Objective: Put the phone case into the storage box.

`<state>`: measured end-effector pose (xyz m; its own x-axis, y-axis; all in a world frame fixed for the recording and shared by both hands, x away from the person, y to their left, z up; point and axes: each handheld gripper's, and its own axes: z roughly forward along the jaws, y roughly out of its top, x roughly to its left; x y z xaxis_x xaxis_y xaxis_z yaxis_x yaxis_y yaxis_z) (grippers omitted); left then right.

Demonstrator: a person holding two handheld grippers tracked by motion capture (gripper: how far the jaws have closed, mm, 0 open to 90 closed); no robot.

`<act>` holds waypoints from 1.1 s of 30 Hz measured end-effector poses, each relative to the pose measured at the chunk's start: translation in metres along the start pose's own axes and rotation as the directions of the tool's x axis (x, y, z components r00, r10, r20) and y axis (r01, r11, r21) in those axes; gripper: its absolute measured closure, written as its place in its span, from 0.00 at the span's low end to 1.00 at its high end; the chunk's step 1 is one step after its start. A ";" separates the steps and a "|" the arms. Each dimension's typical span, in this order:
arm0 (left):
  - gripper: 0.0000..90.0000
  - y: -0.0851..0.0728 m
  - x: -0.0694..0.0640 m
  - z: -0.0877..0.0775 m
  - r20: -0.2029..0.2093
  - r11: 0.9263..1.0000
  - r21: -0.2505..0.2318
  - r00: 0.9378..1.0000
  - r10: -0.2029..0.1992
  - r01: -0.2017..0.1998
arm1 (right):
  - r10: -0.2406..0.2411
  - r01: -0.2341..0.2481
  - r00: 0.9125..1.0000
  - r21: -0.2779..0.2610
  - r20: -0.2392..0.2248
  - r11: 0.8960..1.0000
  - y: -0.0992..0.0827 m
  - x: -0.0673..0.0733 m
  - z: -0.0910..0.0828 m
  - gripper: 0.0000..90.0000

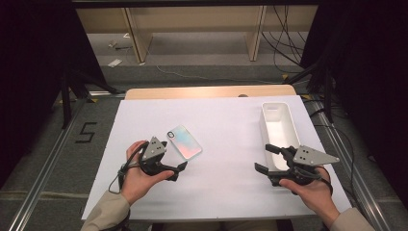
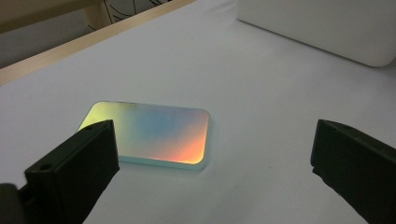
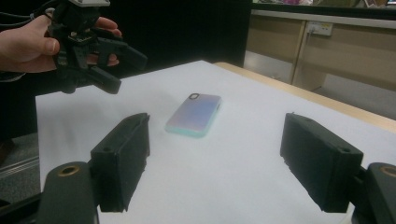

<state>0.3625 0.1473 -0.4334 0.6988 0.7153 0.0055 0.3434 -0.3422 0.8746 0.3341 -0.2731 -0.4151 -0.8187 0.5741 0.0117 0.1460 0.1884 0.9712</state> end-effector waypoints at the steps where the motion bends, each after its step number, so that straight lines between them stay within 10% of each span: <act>1: 0.01 0.000 0.000 0.000 -0.001 1.000 0.000 1.000 0.000 0.000 | 0.001 -0.001 1.000 0.001 0.001 1.000 0.000 0.000 0.000 0.28; 13: 0.09 0.005 -0.002 0.006 -0.004 1.000 -0.014 1.000 0.003 -0.003 | -0.001 0.001 1.000 0.003 0.001 1.000 0.000 0.002 0.000 0.28; 18: 0.33 0.011 -0.001 0.014 -0.024 1.000 -0.013 0.999 0.025 -0.026 | 0.003 -0.003 1.000 0.001 0.002 1.000 0.000 0.002 0.001 0.28; 26: 0.97 0.024 0.002 0.046 -0.024 0.998 0.050 0.999 0.043 -0.041 | 0.001 -0.001 1.000 0.007 0.003 1.000 0.000 0.002 0.001 0.28; 33: 1.00 0.033 0.005 0.078 -0.047 0.992 0.123 0.999 -0.027 0.033 | 0.005 -0.005 1.000 0.004 0.003 1.000 -0.001 0.001 0.000 0.28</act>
<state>0.4262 0.0924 -0.4427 0.6587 0.7524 0.0049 0.4406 -0.3911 0.8080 0.3332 -0.2722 -0.4161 -0.8165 0.5771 0.0159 0.1522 0.1886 0.9702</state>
